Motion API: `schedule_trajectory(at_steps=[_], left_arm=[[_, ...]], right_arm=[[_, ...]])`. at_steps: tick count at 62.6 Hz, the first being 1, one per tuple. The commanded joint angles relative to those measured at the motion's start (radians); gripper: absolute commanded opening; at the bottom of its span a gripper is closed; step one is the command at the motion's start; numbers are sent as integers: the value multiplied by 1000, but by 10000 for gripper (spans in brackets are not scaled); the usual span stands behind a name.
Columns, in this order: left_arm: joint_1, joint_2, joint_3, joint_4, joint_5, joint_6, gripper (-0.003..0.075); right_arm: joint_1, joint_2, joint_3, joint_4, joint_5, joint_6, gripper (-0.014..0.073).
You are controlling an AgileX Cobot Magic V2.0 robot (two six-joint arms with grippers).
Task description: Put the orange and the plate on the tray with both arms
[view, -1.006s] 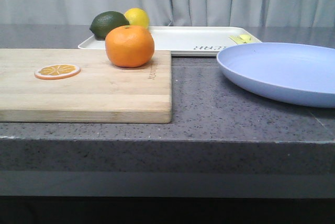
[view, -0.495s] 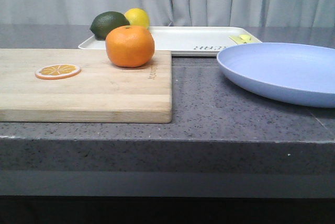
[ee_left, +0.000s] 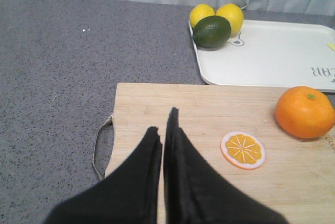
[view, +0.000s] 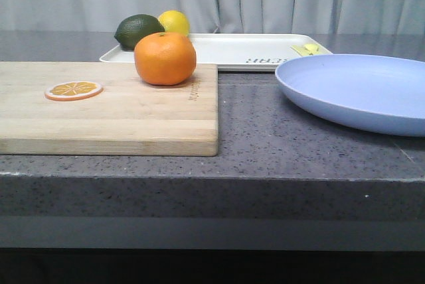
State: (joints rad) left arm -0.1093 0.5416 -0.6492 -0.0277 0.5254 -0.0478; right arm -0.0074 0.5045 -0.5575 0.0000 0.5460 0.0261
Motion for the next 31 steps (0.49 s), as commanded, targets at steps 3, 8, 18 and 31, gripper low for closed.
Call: schedule_trajectory(at_steps=[3, 8, 18, 31], left_arm=[[-6, 20, -36, 9, -58, -8, 251], [-6, 20, -36, 21, -60, -8, 423], [-6, 29, -36, 28, -60, -8, 590], [-102, 101, -36, 28, -104, -6, 587]], right_arm=[[-5, 26, -33, -10, -67, -20, 182], [-5, 35, -33, -10, -67, -20, 352], [-5, 35, -23, -10, -67, -20, 484], [-5, 35, -23, -10, -62, -20, 478]])
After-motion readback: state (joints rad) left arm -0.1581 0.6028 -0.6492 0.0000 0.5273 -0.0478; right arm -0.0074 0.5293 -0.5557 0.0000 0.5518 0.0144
